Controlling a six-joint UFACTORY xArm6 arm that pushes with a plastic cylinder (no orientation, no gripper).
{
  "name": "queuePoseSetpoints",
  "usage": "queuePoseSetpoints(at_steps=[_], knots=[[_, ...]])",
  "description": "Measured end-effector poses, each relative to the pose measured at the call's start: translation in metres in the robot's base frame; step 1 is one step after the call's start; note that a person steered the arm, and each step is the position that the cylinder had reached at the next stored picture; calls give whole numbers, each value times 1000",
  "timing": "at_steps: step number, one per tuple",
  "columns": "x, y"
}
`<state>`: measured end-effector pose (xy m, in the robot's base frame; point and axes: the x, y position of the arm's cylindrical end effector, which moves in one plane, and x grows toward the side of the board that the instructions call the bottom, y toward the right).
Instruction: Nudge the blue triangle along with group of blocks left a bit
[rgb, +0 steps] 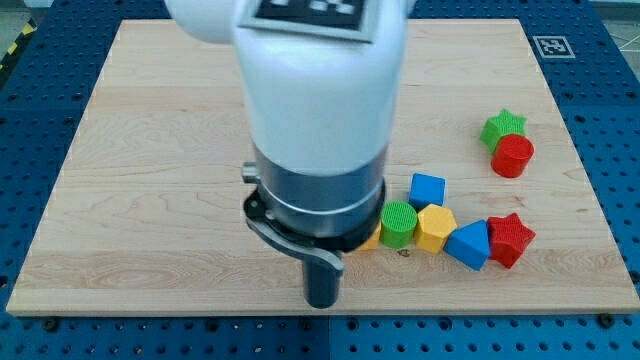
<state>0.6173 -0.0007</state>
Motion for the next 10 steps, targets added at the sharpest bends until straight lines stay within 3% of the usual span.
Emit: queuePoseSetpoints(at_steps=[3,4,10], knots=[[1,141],[2,163],[-34,165]])
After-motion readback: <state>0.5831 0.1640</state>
